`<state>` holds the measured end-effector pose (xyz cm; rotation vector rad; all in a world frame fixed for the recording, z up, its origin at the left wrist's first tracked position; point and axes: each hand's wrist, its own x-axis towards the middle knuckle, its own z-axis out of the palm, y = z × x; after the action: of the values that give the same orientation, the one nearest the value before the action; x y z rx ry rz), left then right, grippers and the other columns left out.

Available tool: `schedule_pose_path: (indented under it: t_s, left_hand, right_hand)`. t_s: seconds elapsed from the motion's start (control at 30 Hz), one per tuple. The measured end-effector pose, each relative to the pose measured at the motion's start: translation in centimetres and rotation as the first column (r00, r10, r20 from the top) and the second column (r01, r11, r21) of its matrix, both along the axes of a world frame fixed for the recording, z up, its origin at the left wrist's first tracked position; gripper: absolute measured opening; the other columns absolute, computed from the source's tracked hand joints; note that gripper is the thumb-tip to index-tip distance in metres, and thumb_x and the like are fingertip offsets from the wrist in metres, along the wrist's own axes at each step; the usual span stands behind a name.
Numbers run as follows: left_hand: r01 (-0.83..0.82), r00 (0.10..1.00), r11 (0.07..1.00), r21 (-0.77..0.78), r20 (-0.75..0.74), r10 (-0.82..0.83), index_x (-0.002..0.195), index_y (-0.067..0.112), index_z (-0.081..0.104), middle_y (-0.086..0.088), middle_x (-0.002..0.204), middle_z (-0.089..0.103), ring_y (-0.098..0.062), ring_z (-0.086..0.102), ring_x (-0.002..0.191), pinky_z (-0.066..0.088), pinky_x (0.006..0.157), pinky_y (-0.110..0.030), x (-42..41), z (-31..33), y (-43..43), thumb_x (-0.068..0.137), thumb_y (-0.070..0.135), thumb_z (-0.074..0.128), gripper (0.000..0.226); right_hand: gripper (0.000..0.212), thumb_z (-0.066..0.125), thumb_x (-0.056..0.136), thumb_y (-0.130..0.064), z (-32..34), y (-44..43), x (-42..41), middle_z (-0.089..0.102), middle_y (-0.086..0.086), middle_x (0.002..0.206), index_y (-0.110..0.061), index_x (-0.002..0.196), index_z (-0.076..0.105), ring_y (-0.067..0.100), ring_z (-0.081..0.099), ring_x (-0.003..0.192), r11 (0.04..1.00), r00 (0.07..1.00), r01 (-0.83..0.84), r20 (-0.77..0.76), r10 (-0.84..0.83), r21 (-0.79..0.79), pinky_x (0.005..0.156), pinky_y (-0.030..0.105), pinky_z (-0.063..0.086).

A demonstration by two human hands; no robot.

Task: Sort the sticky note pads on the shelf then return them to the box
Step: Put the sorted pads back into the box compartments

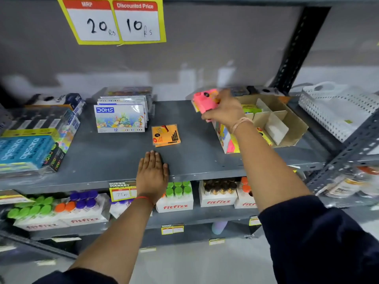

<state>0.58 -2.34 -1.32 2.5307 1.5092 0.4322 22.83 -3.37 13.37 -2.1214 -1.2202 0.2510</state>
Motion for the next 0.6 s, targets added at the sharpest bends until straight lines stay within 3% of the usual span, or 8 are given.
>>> schedule_pose_path:
  t_s: [0.1,0.17,0.23,0.33,0.47,0.6]
  left_hand:
    - [-0.001,1.0,1.0,-0.016,0.006,0.001,0.139,-0.003,0.028,-0.022,0.15,0.028,-0.033,0.022,0.143,0.013,0.119,-0.041,-0.1,0.1,0.1,0.075,0.045,-0.006,0.087]
    - [0.012,1.0,1.0,-0.017,-0.003,-0.012,0.139,-0.003,0.026,-0.022,0.151,0.027,-0.032,0.02,0.143,0.012,0.119,-0.04,-0.2,0.2,0.1,0.074,0.046,-0.008,0.088]
    - [0.016,1.0,1.0,-0.018,-0.019,-0.016,0.14,-0.003,0.025,-0.021,0.152,0.025,-0.031,0.019,0.144,0.011,0.119,-0.039,-0.2,0.2,0.1,0.074,0.046,-0.009,0.089]
    - [0.008,0.999,1.0,-0.029,-0.038,-0.009,0.141,-0.002,0.021,-0.019,0.153,0.022,-0.029,0.016,0.145,0.008,0.12,-0.037,-0.2,0.2,0.1,0.079,0.044,-0.006,0.082]
    - [0.018,0.998,0.999,-0.041,-0.059,-0.02,0.142,-0.001,0.02,-0.018,0.154,0.019,-0.027,0.013,0.146,0.006,0.12,-0.035,-0.4,0.2,0.2,0.079,0.045,-0.006,0.082]
    - [0.031,0.999,0.999,-0.039,-0.042,-0.033,0.142,-0.001,0.019,-0.018,0.154,0.019,-0.028,0.013,0.146,0.005,0.12,-0.035,-0.4,0.2,0.2,0.07,0.048,-0.013,0.093]
  right_hand:
    - [0.062,0.08,0.062,-0.023,0.1,-2.6,3.5,0.057,0.003,0.096,-0.004,0.114,0.052,0.023,0.059,0.095,0.972,0.976,0.192,-0.132,-0.174,0.136,0.075,0.027,0.043]
    - [0.069,0.08,0.055,-0.029,-0.7,-4.4,5.8,0.064,0.009,0.103,-0.004,0.113,0.053,0.027,0.061,0.101,0.933,0.938,0.33,-0.165,-0.306,0.144,0.081,0.031,0.048]
    - [0.086,0.079,0.044,-0.04,-2.0,-5.8,7.1,0.063,0.015,0.116,-0.006,0.117,0.05,0.033,0.057,0.111,0.904,0.896,0.425,-0.17,-0.41,0.056,0.092,0.038,0.048]
    - [0.077,0.08,0.058,-0.034,-4.0,-6.9,7.6,0.059,0.018,0.122,-0.009,0.121,0.047,0.039,0.048,0.118,0.897,0.894,0.424,-0.103,-0.437,-0.123,0.092,0.041,0.045]
    - [0.062,0.074,0.067,-0.03,-5.3,-7.1,7.2,0.058,0.015,0.12,-0.012,0.121,0.049,0.039,0.044,0.121,0.903,0.92,0.366,-0.062,-0.388,-0.224,0.091,0.038,0.044]
    - [0.057,0.075,0.069,-0.03,-6.1,-7.0,7.0,0.057,0.011,0.099,-0.008,0.117,0.052,0.036,0.05,0.114,0.902,0.932,0.343,-0.022,-0.361,-0.261,0.088,0.037,0.046]
